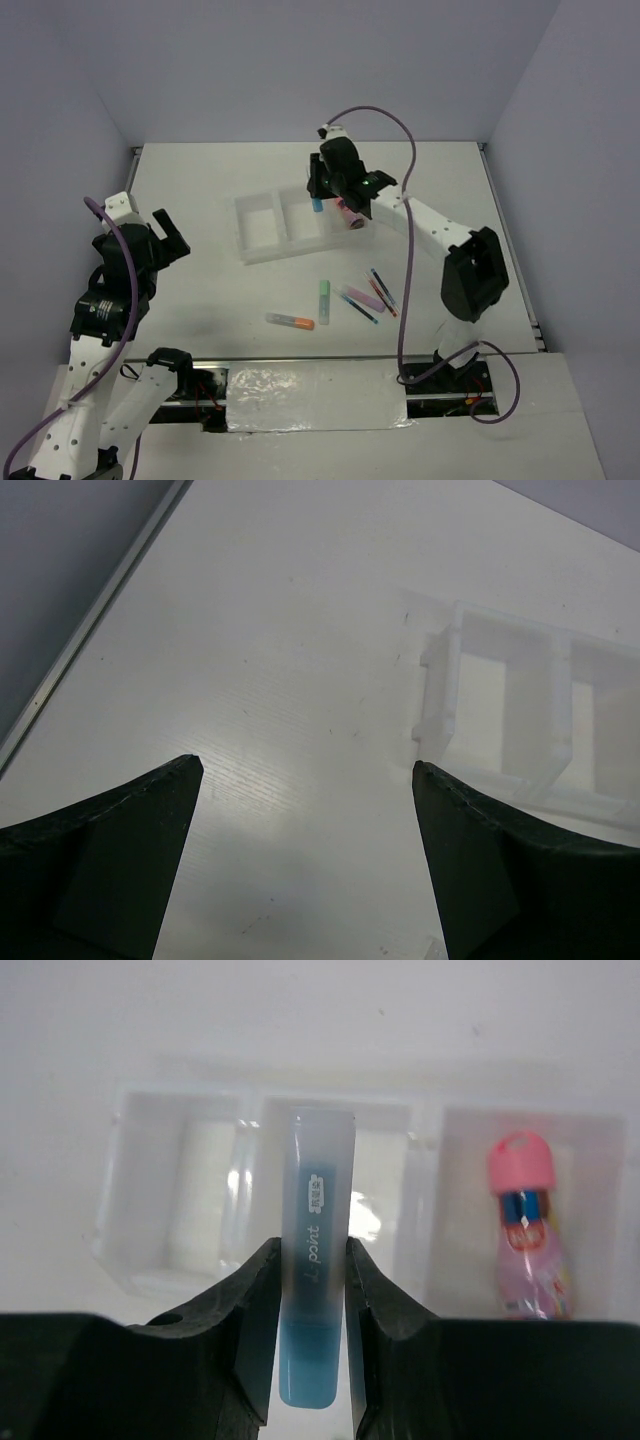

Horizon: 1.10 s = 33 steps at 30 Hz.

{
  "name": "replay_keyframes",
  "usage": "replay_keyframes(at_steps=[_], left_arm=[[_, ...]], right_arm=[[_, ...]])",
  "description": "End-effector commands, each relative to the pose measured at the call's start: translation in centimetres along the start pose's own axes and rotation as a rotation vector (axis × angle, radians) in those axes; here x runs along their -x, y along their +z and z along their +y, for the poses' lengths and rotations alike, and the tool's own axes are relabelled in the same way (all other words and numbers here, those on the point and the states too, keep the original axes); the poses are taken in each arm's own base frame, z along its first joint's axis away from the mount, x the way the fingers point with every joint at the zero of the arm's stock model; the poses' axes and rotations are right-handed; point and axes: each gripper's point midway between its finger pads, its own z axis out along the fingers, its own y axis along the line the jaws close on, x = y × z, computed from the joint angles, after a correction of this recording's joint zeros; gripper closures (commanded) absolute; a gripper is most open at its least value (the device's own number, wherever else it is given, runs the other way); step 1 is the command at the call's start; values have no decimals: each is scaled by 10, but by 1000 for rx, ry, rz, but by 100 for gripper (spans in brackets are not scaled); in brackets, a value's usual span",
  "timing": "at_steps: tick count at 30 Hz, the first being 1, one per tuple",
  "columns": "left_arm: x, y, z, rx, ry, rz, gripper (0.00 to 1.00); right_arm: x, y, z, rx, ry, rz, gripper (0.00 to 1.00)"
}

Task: Sort the stationery into containers
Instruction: Place the pen in the storage box, then pick up the pen from the center of the board.

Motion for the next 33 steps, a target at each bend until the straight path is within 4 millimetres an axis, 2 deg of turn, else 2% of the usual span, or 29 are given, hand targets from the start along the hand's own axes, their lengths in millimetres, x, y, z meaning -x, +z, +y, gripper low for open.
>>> replay_keyframes(at_steps=[1,2,3,4,6,7,8,9,12,13,14,15,16,17,18,19,20,21,22,23,24,25,26,30,33], left_arm=[[7,1,0,1,10,-30,1],[6,2,0,5,12,-26,1],[5,2,0,7,14,-24,1],[5,3,0,8,16,-22,1],[5,3,0,10,15,-22,1],[6,3,0,11,15,-23,1],[5,3,0,10,16,-21,1],[6,3,0,10,16,-22,1],[5,3,0,10,17,-21,1],[5,3,0,9,16,-20,1],[4,4,0,11,19,-17,1],[5,4,0,12,18,-18,1],[5,4,0,12,19,-17,1],[5,3,1,13,19,-18,1],[5,3,1,13,18,-19,1],[5,2,1,12,16,-22,1],[6,2,1,13,15,-23,1],[6,2,1,12,14,-26,1],[7,1,1,7,12,-28,1],[7,1,0,5,12,-29,1],[6,1,0,4,13,-27,1],[6,1,-1,2,13,-26,1],[6,1,0,2,14,-25,1],[5,2,-2,-2,15,-20,1],[5,2,-3,-9,16,-19,1]], right_arm=[[22,20,23,51,-106,3,92],[20,28,23,47,-108,18,91],[5,41,20,30,-118,70,90],[14,43,26,42,-118,59,88],[4,54,30,57,-122,82,80],[1,56,30,58,-120,88,62],[-1,58,30,59,-119,91,57],[-4,61,31,62,-120,102,56],[-7,56,34,64,-126,102,43],[2,47,39,74,-119,78,35],[6,43,40,76,-116,66,32],[6,38,38,74,-112,68,24],[16,24,40,70,-104,43,24],[15,15,39,57,-85,51,24],[0,10,34,39,-80,76,24],[-4,2,31,2,-78,65,24],[-10,-17,38,-22,-83,64,24],[-37,-20,27,-91,-54,106,24],[-49,-25,18,-157,-57,110,24],[-68,-33,21,-171,-69,146,25],[-95,-34,12,-215,-30,193,27],[-111,-35,9,-232,-31,211,28],[-138,-40,7,-246,-51,250,29],[-182,-45,6,-277,-17,271,35],[-200,-52,8,-308,-9,276,35]])
